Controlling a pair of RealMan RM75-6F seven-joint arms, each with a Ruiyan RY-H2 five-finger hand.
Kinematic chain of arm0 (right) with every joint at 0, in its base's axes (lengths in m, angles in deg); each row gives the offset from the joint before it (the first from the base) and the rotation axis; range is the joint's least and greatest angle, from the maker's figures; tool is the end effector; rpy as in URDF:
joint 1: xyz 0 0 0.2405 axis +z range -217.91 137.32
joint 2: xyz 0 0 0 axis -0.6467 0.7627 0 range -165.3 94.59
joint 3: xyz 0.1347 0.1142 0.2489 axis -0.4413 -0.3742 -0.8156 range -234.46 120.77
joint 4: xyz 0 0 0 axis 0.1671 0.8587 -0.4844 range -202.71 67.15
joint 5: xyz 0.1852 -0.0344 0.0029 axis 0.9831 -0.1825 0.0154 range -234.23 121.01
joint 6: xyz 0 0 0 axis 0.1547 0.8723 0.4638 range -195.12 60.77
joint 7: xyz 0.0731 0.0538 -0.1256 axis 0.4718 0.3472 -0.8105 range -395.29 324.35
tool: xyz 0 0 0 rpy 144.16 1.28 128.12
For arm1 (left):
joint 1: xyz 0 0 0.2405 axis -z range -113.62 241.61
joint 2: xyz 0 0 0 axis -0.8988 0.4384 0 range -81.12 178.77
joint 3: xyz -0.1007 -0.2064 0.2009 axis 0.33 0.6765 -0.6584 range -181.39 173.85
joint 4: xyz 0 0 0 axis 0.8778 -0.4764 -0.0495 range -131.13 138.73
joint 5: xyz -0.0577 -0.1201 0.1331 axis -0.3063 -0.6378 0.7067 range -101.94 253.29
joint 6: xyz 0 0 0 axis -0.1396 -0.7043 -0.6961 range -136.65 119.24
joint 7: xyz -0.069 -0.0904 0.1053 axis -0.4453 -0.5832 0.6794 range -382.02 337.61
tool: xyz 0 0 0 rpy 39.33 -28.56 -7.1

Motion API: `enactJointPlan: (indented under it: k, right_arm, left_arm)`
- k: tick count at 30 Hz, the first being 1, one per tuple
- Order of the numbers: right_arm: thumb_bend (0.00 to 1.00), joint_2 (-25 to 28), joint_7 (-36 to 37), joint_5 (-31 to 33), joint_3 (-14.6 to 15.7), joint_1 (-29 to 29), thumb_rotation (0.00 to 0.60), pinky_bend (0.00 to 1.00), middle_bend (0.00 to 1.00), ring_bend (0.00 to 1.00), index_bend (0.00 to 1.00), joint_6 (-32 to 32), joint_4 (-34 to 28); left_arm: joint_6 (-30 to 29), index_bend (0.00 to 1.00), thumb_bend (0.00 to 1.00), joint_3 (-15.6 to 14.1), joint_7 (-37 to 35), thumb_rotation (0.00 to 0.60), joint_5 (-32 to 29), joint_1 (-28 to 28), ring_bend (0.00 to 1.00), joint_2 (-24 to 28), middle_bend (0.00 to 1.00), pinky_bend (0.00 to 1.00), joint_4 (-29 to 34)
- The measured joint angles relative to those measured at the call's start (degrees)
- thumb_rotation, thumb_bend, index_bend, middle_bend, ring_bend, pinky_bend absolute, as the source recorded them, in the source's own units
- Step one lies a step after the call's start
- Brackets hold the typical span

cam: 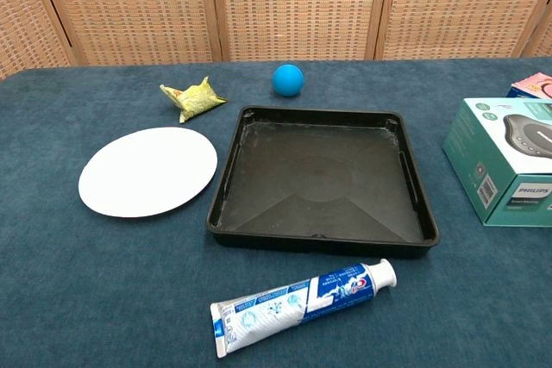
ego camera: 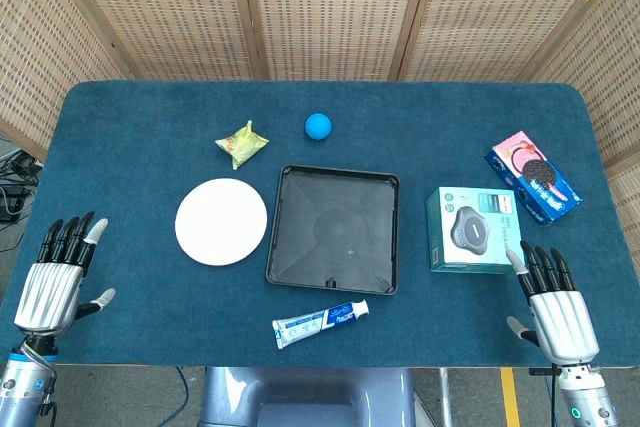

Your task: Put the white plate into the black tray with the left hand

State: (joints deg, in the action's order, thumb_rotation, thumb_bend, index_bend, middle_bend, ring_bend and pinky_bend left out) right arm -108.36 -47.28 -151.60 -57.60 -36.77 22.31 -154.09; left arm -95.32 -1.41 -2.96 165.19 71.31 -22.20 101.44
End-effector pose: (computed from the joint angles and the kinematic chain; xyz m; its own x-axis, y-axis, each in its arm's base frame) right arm -0.3354 -0.1778 0.1493 0.5348 0.0545 0.8432 -0.8328 -0.1348 0.5369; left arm -0.3031 0.2029 0.1526 0.5067 -0.0467 0.8609 0.8536 -0.1128 -0.5085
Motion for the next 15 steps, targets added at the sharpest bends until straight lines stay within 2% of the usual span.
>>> enactJointPlan:
  k: [15]
  right_arm:
    - [0.15,0.4,0.4,0.5,-0.1,-0.2,0.600,0.00,0.00,0.00,0.02,0.0,-0.3]
  left_arm:
    - [0.1,0.00,0.00,0.3,0.2,0.600,0.2,0.5,0.00,-1.9,0.00,0.00,-1.7]
